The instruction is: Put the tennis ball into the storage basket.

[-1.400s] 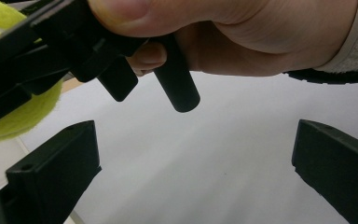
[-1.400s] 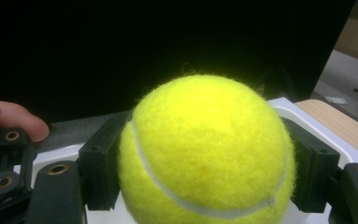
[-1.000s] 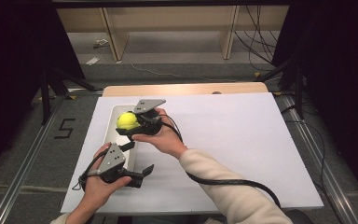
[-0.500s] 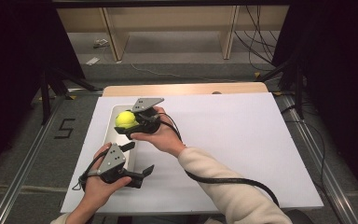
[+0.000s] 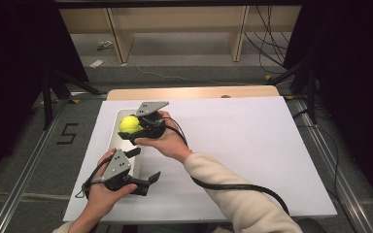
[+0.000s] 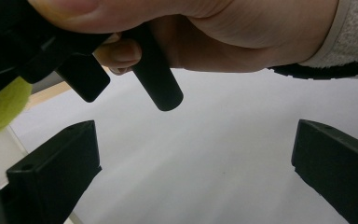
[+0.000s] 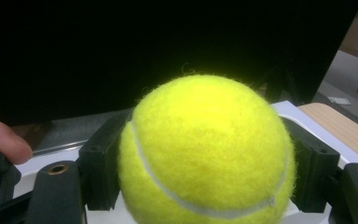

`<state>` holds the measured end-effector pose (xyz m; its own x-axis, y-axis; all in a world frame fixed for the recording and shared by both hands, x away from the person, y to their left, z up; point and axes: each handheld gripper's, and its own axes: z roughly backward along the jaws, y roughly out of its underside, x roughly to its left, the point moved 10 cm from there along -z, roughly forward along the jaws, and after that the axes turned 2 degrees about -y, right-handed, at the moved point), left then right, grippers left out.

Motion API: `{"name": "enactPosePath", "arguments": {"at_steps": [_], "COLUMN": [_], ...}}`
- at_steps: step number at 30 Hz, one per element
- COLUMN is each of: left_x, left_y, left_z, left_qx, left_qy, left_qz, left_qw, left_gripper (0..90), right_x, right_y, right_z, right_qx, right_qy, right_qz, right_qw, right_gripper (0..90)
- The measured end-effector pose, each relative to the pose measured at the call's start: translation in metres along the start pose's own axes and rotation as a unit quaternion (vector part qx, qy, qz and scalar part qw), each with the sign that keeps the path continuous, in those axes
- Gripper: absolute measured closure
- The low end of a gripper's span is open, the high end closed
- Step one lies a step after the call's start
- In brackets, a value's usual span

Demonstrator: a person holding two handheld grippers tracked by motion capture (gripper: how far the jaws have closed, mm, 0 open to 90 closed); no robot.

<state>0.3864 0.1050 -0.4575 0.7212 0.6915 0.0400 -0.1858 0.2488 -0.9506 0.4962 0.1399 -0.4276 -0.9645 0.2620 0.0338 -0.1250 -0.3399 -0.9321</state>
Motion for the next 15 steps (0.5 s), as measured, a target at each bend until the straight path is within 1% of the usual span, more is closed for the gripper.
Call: {"name": "enactPosePath", "arguments": {"at_steps": [3, 11, 13, 15], "left_x": [0.0004, 0.0006, 0.0006, 0.0006], "left_y": [0.0000, -0.0003, -0.0005, -0.0005], "left_z": [0.0001, 0.0005, 0.0007, 0.0009], "left_qx": [0.000, -0.001, -0.001, -0.001], "left_qy": [0.000, -0.001, 0.000, 0.000], "left_qz": [0.000, -0.001, 0.000, 0.001], "left_qw": [1.0000, 1.0000, 1.0000, 1.0000], "left_gripper": [0.4, 0.4, 0.4, 0.4], "right_x": [-0.0010, -0.0052, -0.0058, -0.0059], "right_y": [0.0006, 0.0046, 0.0051, 0.0059], "right_z": [-0.0017, -0.0062, -0.0079, -0.0099], "right_qx": [0.001, 0.012, 0.013, 0.015], "right_qy": [-0.001, -0.004, -0.006, -0.011], "right_qz": [-0.004, -0.005, -0.009, -0.007], "right_qw": [1.0000, 0.9999, 0.9999, 0.9998], "right_gripper": [27.2, 27.1, 27.2, 27.2]}}
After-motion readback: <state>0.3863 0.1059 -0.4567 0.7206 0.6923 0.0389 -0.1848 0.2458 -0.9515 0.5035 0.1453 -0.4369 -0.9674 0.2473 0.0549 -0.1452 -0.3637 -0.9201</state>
